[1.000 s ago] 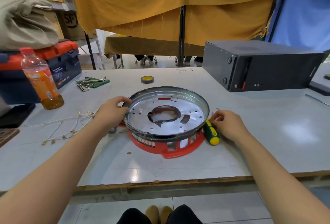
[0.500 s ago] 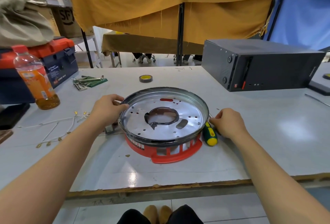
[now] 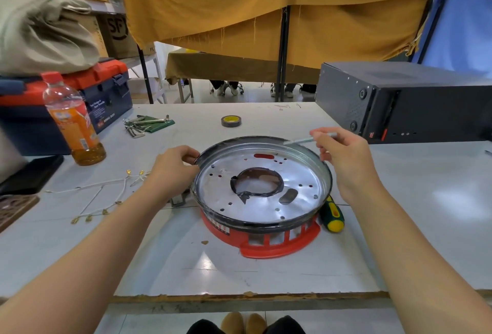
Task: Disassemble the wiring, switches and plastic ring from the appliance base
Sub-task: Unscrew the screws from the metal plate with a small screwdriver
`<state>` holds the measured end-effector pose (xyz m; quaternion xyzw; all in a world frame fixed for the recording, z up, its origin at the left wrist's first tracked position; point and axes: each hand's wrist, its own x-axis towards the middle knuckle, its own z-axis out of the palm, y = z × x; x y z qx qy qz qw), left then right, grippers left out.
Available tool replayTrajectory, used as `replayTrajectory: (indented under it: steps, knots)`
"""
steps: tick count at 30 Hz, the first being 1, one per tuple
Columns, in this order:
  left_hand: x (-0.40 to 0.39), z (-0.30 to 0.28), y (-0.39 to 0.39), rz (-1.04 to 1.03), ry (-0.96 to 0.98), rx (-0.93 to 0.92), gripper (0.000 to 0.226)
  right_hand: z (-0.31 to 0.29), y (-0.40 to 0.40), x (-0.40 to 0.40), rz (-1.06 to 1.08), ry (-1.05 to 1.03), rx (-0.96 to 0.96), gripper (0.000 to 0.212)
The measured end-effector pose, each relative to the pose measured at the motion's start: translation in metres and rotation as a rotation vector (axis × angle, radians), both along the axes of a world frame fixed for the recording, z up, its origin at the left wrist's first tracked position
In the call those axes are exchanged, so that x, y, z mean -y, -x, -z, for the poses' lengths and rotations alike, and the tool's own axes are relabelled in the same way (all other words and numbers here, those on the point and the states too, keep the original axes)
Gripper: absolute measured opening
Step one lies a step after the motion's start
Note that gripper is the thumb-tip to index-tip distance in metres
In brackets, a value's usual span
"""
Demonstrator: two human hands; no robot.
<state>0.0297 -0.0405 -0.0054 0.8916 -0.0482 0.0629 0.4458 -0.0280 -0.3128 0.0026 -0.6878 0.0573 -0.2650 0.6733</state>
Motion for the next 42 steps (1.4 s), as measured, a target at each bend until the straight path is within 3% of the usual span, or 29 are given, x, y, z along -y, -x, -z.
replayTrajectory:
  steps: [5,10,18,29,34,42]
  knots:
    - [-0.006,-0.005,-0.005,0.068,-0.013,-0.063,0.017,-0.013,-0.011,-0.017,-0.216,-0.055,-0.018,0.015]
    - [-0.014,-0.006,-0.016,0.12,-0.065,-0.096,0.012,-0.026,-0.025,-0.035,-0.379,0.062,-0.085,0.024]
    - [-0.001,-0.003,-0.039,0.218,0.086,-0.134,0.02,-0.037,-0.06,-0.069,-0.514,0.163,-0.29,0.026]
    - [-0.006,0.016,-0.05,0.305,0.3,-0.15,0.03,-0.012,-0.086,-0.086,-0.573,0.12,-0.454,0.031]
    - [-0.007,0.019,-0.048,0.321,0.341,-0.134,0.025,-0.006,-0.088,-0.085,-0.556,0.099,-0.408,0.016]
    - [-0.005,0.017,-0.046,0.283,0.322,-0.107,0.029,0.001,-0.09,-0.095,-0.521,0.161,-0.332,0.013]
